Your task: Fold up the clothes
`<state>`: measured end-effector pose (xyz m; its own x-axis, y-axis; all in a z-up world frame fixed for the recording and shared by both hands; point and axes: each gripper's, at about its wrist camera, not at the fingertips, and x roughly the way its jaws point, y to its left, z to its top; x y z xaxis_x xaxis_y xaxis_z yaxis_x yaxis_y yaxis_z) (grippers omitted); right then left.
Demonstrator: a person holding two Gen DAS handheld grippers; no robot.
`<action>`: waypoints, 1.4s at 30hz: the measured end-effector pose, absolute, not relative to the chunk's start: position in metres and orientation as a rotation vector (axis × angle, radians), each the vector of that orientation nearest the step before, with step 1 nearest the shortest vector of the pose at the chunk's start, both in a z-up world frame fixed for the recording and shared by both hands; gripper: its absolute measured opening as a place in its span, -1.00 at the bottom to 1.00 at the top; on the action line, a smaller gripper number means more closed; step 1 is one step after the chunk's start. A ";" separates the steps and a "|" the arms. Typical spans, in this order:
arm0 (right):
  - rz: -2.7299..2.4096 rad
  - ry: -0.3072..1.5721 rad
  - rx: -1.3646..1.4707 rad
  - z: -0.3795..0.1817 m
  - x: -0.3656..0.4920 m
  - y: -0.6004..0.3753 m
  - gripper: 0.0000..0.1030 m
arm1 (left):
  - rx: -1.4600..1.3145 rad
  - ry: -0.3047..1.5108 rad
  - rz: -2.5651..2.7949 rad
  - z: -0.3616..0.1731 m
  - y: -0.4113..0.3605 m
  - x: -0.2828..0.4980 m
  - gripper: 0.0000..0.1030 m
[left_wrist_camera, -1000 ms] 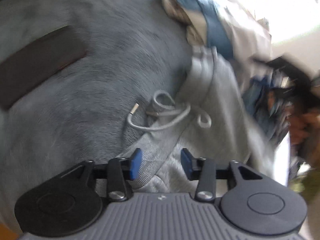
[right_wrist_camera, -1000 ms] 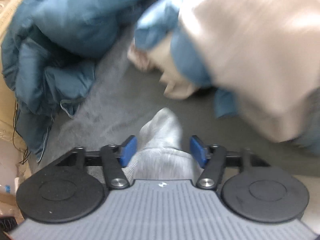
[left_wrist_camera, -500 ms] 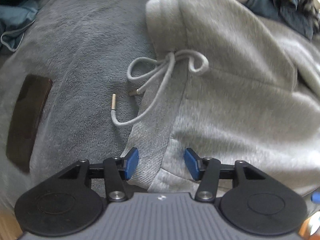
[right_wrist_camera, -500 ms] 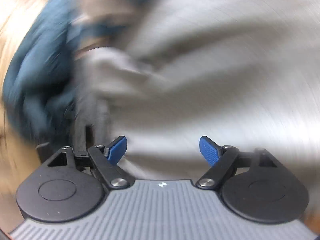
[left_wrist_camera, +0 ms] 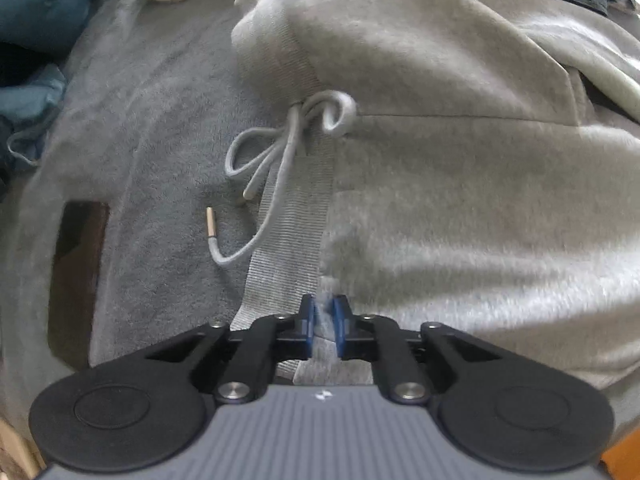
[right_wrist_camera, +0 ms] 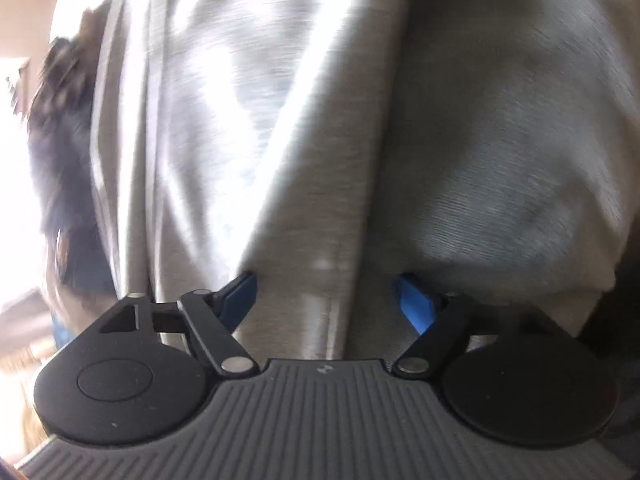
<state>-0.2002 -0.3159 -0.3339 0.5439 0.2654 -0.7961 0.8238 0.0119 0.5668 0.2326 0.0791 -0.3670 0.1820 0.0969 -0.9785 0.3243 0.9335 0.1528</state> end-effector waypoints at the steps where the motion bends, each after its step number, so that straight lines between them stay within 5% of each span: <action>1: -0.554 0.959 1.530 -0.331 -0.200 -0.318 0.19 | 0.381 1.380 -0.171 -0.365 0.078 0.229 -0.86; 5: -0.535 0.967 1.484 -0.330 -0.200 -0.327 -0.66 | 0.405 1.383 -0.186 -0.363 0.082 0.221 -0.88; 8: -0.496 0.975 1.464 -0.329 -0.202 -0.331 -0.79 | 0.410 1.416 -0.190 -0.363 0.088 0.217 -0.88; 16: -0.427 1.105 1.504 -0.339 -0.228 -0.348 -0.68 | 0.479 1.518 -0.180 -0.357 0.082 0.207 -0.77; 19: -0.430 1.078 1.519 -0.329 -0.250 -0.368 -0.50 | 0.416 1.552 -0.125 -0.341 0.087 0.211 -0.51; 23: -0.473 1.030 1.370 -0.288 -0.281 -0.413 -0.14 | 0.347 1.487 -0.068 -0.318 0.066 0.222 -0.48; 28: -0.515 0.948 1.127 -0.252 -0.288 -0.490 0.01 | 0.271 1.380 -0.005 -0.290 0.033 0.237 -0.34; 32: -0.490 0.923 0.999 -0.251 -0.237 -0.560 0.07 | 0.216 1.294 0.029 -0.270 0.001 0.248 -0.31; 42: -0.312 1.014 0.596 -0.247 -0.043 -0.635 0.11 | 0.369 1.192 -0.454 -0.326 -0.245 0.253 -0.19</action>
<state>-0.0430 -0.6346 -0.2469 0.5034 0.0257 -0.8637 0.5072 0.8004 0.3194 0.2526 -0.2447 -0.3257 0.2993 -0.1424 -0.9435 0.5216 0.8524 0.0368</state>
